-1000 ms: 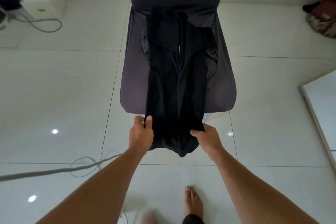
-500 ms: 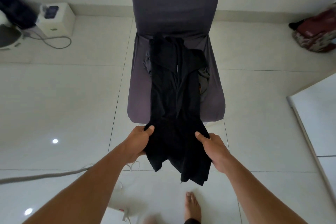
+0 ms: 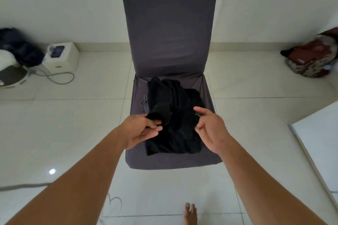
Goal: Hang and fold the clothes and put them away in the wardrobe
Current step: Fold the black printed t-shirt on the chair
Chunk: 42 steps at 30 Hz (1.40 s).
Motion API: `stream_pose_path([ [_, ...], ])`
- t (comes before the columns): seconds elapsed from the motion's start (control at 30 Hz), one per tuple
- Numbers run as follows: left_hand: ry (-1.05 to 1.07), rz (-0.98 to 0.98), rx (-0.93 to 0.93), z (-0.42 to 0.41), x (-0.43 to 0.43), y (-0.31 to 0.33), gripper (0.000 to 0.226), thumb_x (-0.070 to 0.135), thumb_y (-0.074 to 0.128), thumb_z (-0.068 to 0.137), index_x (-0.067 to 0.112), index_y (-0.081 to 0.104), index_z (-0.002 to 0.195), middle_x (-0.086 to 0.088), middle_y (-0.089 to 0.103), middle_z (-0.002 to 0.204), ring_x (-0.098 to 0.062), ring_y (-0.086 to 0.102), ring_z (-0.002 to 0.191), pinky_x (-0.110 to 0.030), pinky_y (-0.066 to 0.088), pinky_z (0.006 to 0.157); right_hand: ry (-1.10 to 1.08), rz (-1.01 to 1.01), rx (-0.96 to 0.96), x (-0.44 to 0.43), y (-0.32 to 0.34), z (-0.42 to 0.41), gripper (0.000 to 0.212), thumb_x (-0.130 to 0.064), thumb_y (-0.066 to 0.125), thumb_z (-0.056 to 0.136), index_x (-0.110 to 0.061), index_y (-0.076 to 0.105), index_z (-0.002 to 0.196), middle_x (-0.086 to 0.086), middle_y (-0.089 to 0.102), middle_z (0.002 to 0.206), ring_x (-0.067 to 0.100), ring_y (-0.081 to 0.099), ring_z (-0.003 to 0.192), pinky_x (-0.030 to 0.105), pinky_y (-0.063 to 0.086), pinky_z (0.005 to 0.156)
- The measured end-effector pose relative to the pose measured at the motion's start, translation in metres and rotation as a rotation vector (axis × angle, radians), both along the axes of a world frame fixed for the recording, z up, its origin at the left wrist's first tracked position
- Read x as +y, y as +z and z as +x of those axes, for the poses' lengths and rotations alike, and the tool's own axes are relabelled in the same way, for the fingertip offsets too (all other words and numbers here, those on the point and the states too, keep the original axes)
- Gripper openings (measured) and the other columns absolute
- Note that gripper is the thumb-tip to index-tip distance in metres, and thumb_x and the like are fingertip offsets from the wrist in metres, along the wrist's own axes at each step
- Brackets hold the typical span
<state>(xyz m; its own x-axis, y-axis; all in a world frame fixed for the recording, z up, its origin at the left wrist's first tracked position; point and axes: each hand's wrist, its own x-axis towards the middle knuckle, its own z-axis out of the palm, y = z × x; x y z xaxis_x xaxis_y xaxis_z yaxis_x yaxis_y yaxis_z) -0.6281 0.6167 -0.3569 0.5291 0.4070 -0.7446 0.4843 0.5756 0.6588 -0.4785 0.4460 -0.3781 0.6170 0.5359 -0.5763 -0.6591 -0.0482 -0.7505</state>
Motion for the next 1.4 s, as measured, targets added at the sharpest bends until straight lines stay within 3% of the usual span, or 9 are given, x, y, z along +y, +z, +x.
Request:
stream_pose_path([
  [0.17,-0.086,0.511,0.183,0.04,0.04,-0.024,0.012,0.026,0.076,0.085,0.017,0.08,0.091,0.009,0.074,0.067,-0.01,0.072,0.069,-0.022,0.055,0.065,0.463,-0.476,-0.716,0.032,-0.025,0.035,0.038,0.005,0.062,0.086,-0.025,0.07,0.109,-0.005,0.075,0.098,0.012,0.074,0.079,0.028,0.061,0.069],
  [0.3,0.04,0.475,0.051,0.073,0.056,-0.033,0.01,0.023,0.069,0.092,0.019,0.078,0.093,0.002,0.078,0.083,-0.022,0.074,0.088,-0.027,0.055,0.075,0.443,-0.529,-0.927,0.054,-0.031,0.068,0.016,-0.017,0.062,0.096,-0.029,0.072,0.094,-0.011,0.073,0.078,0.007,0.07,0.067,0.027,0.058,0.063],
  [0.57,0.297,0.356,-0.017,0.129,0.107,-0.082,0.026,0.038,0.052,0.102,0.02,0.069,0.11,-0.002,0.076,0.103,-0.023,0.072,0.097,-0.04,0.057,0.093,0.055,-0.509,-0.485,0.124,-0.059,0.128,0.033,-0.023,0.052,0.101,-0.013,0.057,0.07,0.003,0.053,0.066,0.022,0.052,0.068,0.032,0.039,0.063],
  [0.77,-0.022,0.543,0.304,0.143,0.129,-0.11,0.056,0.056,0.071,0.083,0.016,0.067,0.122,-0.005,0.072,0.109,-0.027,0.069,0.097,-0.04,0.057,0.092,0.263,-0.734,-0.513,0.144,-0.073,0.145,0.044,-0.034,0.04,0.101,-0.003,0.06,0.126,0.014,0.063,0.118,0.037,0.059,0.107,0.037,0.041,0.084],
  [0.93,-0.049,0.588,0.286,0.157,0.141,-0.112,0.047,0.051,0.071,0.083,0.017,0.071,0.115,-0.004,0.073,0.105,-0.026,0.07,0.094,-0.04,0.057,0.093,0.389,-0.592,-0.525,0.147,-0.079,0.155,0.025,-0.027,0.069,0.088,-0.018,0.061,0.109,-0.001,0.066,0.093,0.016,0.063,0.084,0.031,0.048,0.069],
  [1.1,-0.028,0.599,0.394,0.162,0.145,-0.112,0.045,0.054,0.053,0.097,0.01,0.06,0.092,-0.006,0.062,0.084,-0.023,0.057,0.075,-0.035,0.046,0.074,0.251,-0.719,-0.599,0.161,-0.097,0.169,0.028,-0.039,0.066,0.095,-0.012,0.065,0.093,0.004,0.066,0.081,0.026,0.065,0.079,0.034,0.05,0.075],
  [1.17,-0.113,0.716,0.442,0.161,0.142,-0.112,0.046,0.052,0.049,0.1,0.01,0.059,0.085,-0.007,0.061,0.08,-0.025,0.056,0.074,-0.034,0.043,0.07,0.324,-0.828,-0.676,0.161,-0.101,0.17,0.041,-0.052,0.061,0.095,-0.01,0.061,0.092,0.006,0.063,0.082,0.027,0.064,0.08,0.035,0.047,0.074],
  [1.3,-0.21,0.856,0.475,0.158,0.139,-0.112,0.06,0.068,0.051,0.09,0.015,0.056,0.118,-0.006,0.063,0.106,-0.027,0.058,0.092,-0.037,0.044,0.075,0.646,-1.07,-0.645,0.16,-0.096,0.164,0.103,-0.091,0.045,0.072,-0.016,0.047,0.142,0.015,0.052,0.142,0.041,0.047,0.133,0.056,0.04,0.108],
  [1.4,-0.294,0.81,0.475,0.157,0.136,-0.113,0.089,0.083,0.056,0.074,0.019,0.046,0.136,-0.007,0.059,0.124,-0.033,0.059,0.112,-0.039,0.046,0.083,0.675,-0.952,-0.609,0.162,-0.088,0.164,0.103,-0.093,0.047,0.067,-0.016,0.053,0.135,0.007,0.06,0.132,0.036,0.056,0.125,0.058,0.04,0.109],
])
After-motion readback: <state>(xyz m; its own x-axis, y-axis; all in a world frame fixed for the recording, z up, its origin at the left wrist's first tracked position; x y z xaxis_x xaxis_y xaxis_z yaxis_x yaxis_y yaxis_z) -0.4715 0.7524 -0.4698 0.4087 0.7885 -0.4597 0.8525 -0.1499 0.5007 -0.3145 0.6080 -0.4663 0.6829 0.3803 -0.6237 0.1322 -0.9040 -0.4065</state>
